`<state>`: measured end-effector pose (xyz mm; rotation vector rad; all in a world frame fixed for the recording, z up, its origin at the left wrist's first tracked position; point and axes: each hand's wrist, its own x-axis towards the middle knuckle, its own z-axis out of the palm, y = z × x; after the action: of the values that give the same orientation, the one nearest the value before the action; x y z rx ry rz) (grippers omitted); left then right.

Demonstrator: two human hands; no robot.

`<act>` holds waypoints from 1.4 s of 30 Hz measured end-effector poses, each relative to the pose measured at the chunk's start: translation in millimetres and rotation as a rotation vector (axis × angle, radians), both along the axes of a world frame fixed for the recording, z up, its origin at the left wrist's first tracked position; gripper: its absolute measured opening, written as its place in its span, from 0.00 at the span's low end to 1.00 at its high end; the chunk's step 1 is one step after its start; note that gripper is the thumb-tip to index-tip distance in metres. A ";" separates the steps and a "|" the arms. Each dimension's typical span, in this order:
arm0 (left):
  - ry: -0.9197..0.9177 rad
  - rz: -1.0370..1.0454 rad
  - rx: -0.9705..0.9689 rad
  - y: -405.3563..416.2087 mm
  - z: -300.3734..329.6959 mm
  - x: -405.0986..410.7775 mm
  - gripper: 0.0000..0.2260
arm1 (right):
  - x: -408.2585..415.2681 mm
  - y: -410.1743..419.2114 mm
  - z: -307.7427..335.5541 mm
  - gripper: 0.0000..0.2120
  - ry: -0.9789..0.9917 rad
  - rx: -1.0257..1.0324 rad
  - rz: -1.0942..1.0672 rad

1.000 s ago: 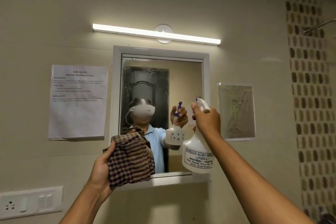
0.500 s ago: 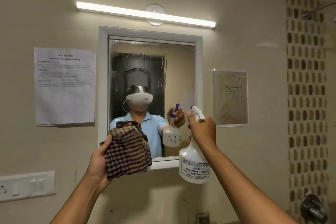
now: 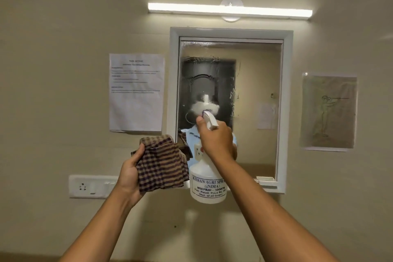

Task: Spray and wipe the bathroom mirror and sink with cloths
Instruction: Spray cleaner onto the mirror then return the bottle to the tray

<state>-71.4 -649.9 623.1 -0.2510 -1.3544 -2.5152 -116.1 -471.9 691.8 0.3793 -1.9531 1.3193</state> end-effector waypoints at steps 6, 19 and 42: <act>0.034 0.031 0.023 -24.9 -0.3 7.9 0.26 | 6.5 -30.1 -17.5 0.18 -0.041 0.060 0.089; 0.062 -0.110 0.052 6.4 -8.7 -24.2 0.23 | -1.6 88.6 -47.7 0.16 -0.149 -0.097 -0.194; 0.069 -0.050 0.035 -14.3 -21.9 0.6 0.23 | 20.5 37.8 -131.9 0.18 -0.143 0.003 -0.122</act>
<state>-70.9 -664.2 601.2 -0.3658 -1.2925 -2.5435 -95.6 -434.1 559.9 0.1669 -2.0615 1.2956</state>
